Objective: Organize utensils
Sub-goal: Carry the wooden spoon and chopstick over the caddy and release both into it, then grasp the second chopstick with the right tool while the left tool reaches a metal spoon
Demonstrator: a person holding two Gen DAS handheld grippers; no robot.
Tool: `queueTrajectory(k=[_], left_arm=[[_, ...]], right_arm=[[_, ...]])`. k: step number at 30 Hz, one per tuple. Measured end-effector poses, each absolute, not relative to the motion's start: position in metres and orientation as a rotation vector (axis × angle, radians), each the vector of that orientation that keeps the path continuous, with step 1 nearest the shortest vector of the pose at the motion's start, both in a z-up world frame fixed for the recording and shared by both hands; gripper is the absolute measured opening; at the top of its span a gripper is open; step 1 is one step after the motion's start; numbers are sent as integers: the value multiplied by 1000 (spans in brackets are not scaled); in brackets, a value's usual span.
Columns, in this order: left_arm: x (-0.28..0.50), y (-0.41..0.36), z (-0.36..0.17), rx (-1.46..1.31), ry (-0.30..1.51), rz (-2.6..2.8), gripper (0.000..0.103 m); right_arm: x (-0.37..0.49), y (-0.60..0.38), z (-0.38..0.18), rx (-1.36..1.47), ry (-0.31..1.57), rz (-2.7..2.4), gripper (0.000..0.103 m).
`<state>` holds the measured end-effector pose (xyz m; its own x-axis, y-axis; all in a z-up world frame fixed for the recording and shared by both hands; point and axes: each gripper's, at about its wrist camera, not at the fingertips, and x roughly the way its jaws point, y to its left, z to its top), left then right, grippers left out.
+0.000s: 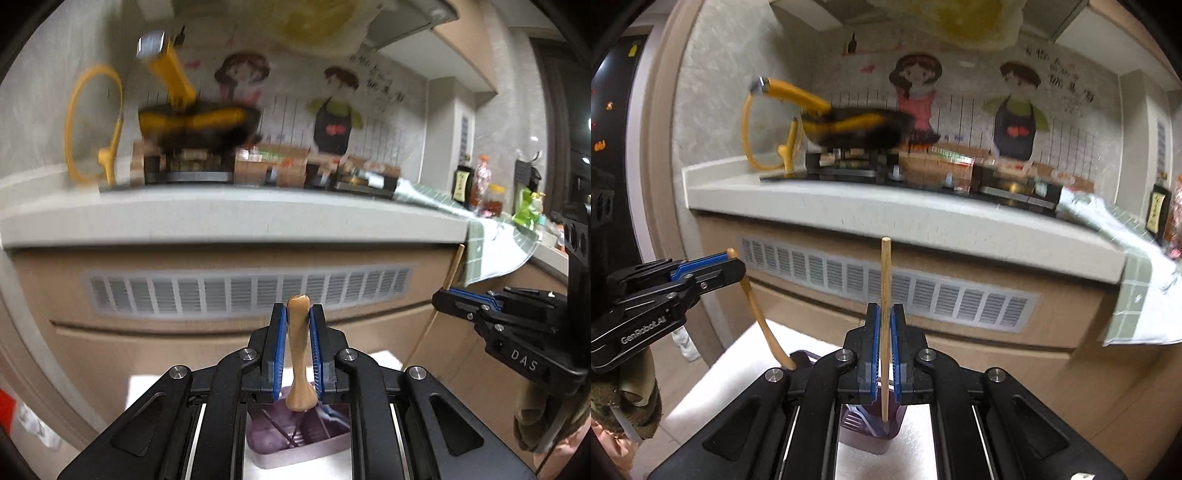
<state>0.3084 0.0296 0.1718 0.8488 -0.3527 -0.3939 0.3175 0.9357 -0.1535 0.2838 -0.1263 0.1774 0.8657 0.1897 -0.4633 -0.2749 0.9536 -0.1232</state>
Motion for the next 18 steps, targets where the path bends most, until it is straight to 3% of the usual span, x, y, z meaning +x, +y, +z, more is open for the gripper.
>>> queueTrajectory(k=[8, 14, 18], left_arm=[[343, 17, 83, -119, 626, -404, 13], [343, 12, 52, -141, 706, -392, 15], [335, 21, 53, -153, 711, -382, 25]], right_arm=[[332, -133, 105, -132, 647, 252, 5], [340, -133, 64, -129, 749, 255, 5], [335, -132, 53, -155, 781, 256, 14]])
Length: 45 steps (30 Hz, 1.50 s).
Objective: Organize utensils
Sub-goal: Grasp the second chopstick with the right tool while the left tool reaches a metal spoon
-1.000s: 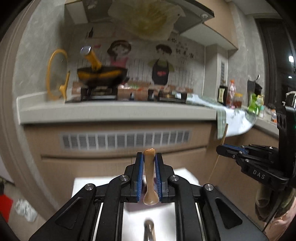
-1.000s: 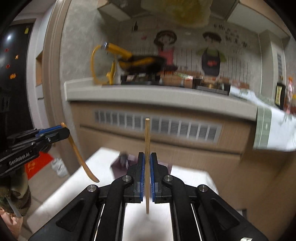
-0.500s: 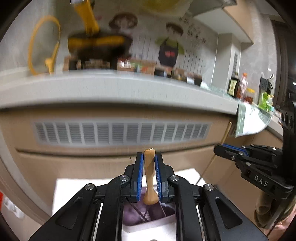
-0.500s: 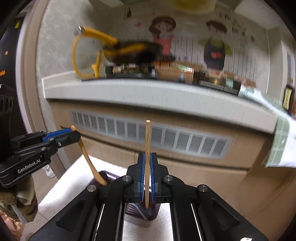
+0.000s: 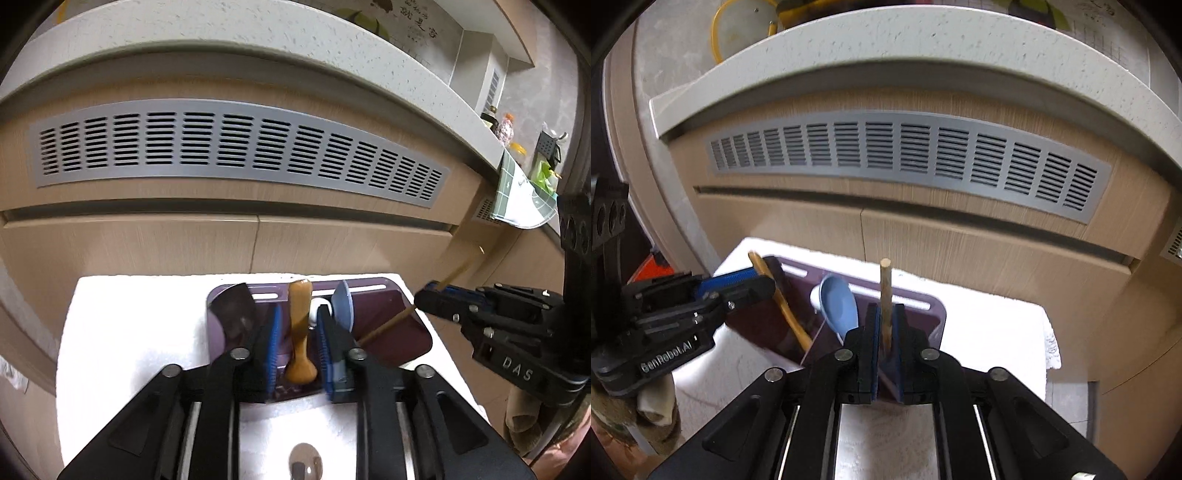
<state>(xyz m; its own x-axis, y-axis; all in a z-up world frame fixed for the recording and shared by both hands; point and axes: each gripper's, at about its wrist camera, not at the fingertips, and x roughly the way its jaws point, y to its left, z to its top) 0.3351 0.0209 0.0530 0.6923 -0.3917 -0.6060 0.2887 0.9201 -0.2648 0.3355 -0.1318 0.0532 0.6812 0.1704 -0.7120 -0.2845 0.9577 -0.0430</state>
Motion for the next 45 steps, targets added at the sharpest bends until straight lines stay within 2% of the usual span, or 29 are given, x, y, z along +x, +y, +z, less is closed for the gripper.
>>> queueTrajectory(k=[1, 3, 6, 9, 11, 13, 15, 19, 23, 27, 29, 30, 31, 32, 33, 34, 41, 45], left_arm=[[330, 24, 55, -157, 705, -377, 27], [319, 32, 59, -169, 693, -366, 33], [299, 42, 62, -171, 684, -344, 42], [276, 47, 60, -161, 687, -327, 43], [262, 49, 56, -156, 693, -309, 44], [246, 52, 50, -146, 707, -292, 46], [232, 54, 42, -142, 721, -277, 52], [206, 60, 23, -134, 768, -248, 55], [187, 68, 1, -145, 833, -222, 56], [169, 80, -15, -166, 874, -203, 59], [162, 85, -20, -167, 883, -191, 60], [160, 87, -22, -170, 885, -185, 62], [158, 91, -24, -180, 887, -180, 64], [157, 94, -25, -192, 890, -178, 65], [157, 97, -27, -201, 892, -176, 65], [156, 99, -28, -209, 893, -173, 65], [154, 108, -34, -227, 898, -167, 66], [154, 106, -36, -224, 909, -171, 67]], right_arm=[[332, -132, 52, -159, 783, 256, 24], [322, -135, 52, -161, 777, 253, 36], [304, -138, 53, -171, 767, 238, 37], [281, -144, 52, -182, 757, 224, 39], [262, -147, 52, -203, 733, 205, 51], [245, -148, 52, -214, 711, 200, 69], [225, -146, 51, -241, 690, 217, 75], [191, -133, 38, -347, 681, 215, 90], [174, -119, 10, -432, 733, 226, 91], [165, -108, -16, -440, 816, 282, 96], [162, -102, -25, -420, 860, 322, 96], [162, -100, -29, -400, 878, 333, 90], [161, -98, -32, -372, 897, 346, 67], [160, -95, -36, -346, 936, 369, 51], [161, -91, -41, -326, 982, 397, 24], [163, -86, -47, -284, 1048, 442, 19], [186, -62, -70, -139, 1176, 473, 19], [195, -51, -75, -132, 1169, 443, 19]])
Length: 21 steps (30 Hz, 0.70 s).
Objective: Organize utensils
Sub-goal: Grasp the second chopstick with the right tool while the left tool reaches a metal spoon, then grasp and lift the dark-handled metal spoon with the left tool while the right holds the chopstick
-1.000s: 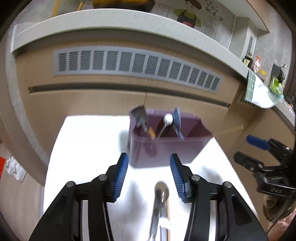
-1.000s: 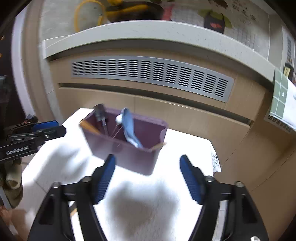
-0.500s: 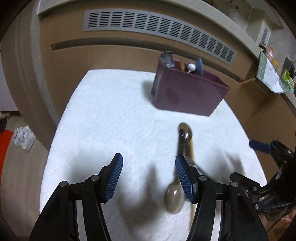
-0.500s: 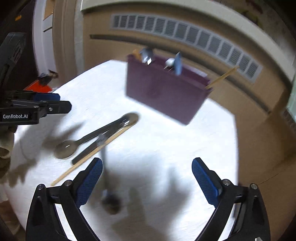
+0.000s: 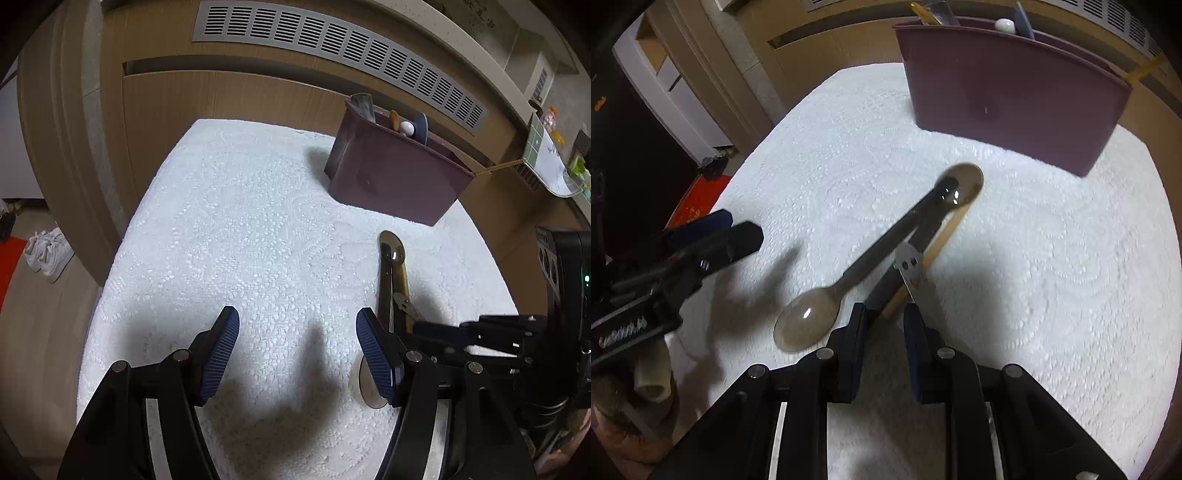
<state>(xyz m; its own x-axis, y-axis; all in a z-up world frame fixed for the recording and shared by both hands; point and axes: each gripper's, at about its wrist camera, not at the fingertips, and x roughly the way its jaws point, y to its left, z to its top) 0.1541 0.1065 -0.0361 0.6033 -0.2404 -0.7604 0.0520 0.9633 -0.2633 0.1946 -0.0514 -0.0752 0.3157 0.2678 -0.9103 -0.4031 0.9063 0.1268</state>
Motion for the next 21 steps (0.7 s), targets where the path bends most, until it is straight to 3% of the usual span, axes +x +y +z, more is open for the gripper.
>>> queueTrajectory(k=[8, 17, 19, 21], left_arm=[[157, 86, -38, -186, 933, -217, 67], [167, 44, -40, -115, 945, -333, 66], [173, 32, -38, -92, 944, -378, 63], [183, 18, -34, -52, 948, -432, 48]], right_arm=[[196, -78, -74, -213, 1159, 339, 7], [185, -133, -72, -157, 1135, 265, 6], [182, -138, -72, -143, 1128, 274, 6], [179, -143, -73, -146, 1117, 289, 7]])
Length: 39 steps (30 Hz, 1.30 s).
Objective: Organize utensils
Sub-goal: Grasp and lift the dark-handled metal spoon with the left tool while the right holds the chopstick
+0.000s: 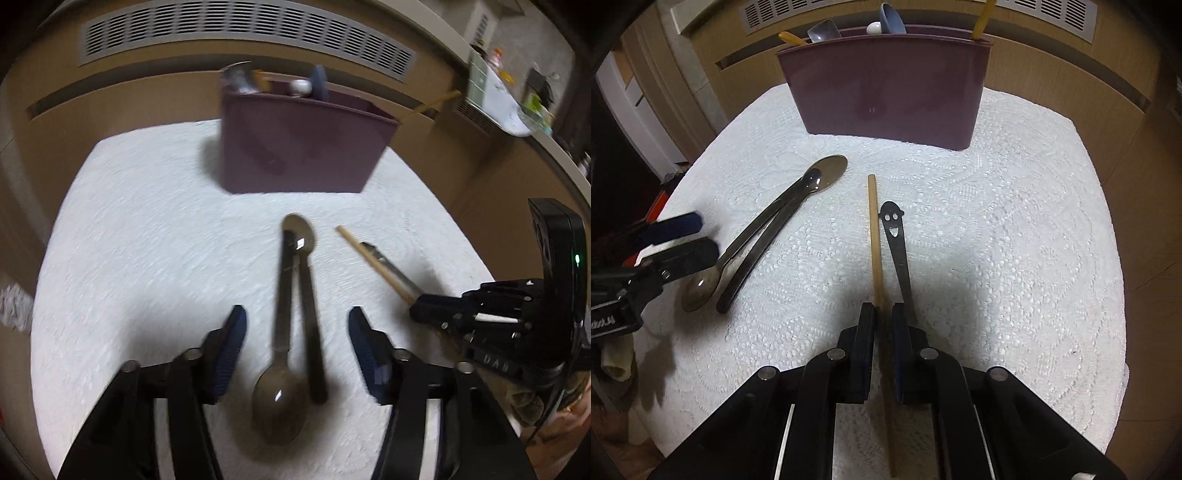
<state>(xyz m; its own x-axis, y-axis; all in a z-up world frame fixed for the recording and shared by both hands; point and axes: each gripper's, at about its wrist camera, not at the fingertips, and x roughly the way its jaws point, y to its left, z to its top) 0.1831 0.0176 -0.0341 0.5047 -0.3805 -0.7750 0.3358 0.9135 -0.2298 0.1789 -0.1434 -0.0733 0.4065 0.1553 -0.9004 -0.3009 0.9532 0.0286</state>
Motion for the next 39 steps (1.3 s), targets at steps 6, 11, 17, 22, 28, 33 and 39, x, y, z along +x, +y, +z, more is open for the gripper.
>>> queueTrajectory(k=[6, 11, 17, 22, 28, 33, 39], left_arm=[[239, -27, -34, 155, 999, -442, 47], [278, -45, -51, 225, 1070, -357, 47], [267, -45, -56, 223, 1020, -360, 34], [229, -18, -55, 195, 1009, -361, 34], [208, 14, -48, 112, 1019, -378, 35], [204, 20, -42, 103, 1020, -405, 51], [197, 9, -50, 165, 1060, -365, 51]], right_arm=[[174, -145, -72, -115, 1090, 332, 10], [163, -162, -59, -102, 1027, 325, 12], [161, -169, -44, -118, 984, 354, 12], [179, -142, -49, -128, 1011, 427, 12], [215, -115, -72, -193, 1063, 377, 12], [225, -104, -83, -252, 1073, 321, 9], [212, -114, -72, -235, 1072, 326, 6]])
